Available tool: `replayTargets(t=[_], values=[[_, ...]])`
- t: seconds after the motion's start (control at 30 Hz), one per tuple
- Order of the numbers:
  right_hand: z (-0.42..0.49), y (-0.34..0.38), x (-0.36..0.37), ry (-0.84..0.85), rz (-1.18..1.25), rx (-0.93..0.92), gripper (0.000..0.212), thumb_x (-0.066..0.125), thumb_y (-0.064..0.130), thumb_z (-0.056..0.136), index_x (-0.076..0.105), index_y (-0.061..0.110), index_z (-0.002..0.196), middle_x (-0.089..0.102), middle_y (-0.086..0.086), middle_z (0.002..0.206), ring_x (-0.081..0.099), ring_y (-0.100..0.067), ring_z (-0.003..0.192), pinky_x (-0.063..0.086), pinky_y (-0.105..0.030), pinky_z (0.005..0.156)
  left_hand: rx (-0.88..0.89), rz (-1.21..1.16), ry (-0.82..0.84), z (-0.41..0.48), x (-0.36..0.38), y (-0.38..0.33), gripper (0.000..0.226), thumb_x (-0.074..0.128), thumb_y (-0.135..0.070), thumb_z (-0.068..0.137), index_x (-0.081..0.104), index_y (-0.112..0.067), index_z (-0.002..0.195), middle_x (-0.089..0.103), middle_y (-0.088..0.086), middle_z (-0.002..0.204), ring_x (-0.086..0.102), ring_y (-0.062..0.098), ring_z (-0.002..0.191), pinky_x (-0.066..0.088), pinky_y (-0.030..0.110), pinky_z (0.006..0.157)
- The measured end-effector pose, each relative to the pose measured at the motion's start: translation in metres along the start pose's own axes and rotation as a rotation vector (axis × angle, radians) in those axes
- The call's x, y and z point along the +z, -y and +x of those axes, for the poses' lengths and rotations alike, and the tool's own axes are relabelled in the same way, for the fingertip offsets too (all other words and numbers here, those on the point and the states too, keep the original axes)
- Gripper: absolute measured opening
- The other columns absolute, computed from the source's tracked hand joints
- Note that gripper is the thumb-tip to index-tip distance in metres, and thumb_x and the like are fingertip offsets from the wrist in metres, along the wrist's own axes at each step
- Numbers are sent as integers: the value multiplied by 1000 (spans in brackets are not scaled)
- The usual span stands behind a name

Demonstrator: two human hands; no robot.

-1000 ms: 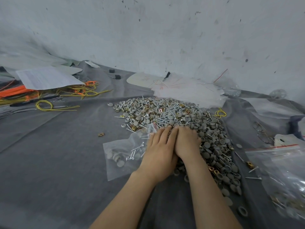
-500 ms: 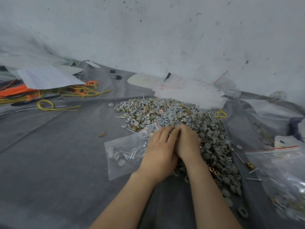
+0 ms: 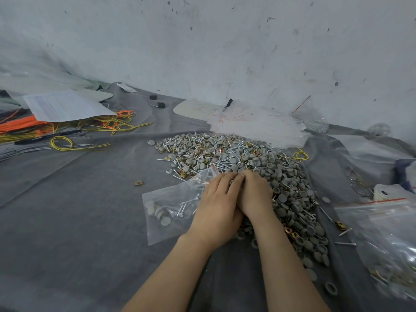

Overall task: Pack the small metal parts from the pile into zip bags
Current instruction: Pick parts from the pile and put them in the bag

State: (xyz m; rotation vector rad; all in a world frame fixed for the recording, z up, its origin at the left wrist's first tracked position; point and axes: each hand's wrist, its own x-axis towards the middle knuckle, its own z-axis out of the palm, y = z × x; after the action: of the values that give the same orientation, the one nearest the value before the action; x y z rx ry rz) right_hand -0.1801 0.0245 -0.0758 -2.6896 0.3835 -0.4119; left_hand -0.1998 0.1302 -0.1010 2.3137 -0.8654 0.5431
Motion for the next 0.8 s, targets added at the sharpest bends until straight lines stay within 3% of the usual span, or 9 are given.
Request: replayTargets(t=[0.8], values=[[0,-1,1,-21,53,-6,17,42,22,95,58,15,96,62,-7,104,54,-31,104,41,-39,85,8,-23,7,0,-1,0,61,56,-11,83,40,-4,142,42,12,143,32,27,136,24,38,115]])
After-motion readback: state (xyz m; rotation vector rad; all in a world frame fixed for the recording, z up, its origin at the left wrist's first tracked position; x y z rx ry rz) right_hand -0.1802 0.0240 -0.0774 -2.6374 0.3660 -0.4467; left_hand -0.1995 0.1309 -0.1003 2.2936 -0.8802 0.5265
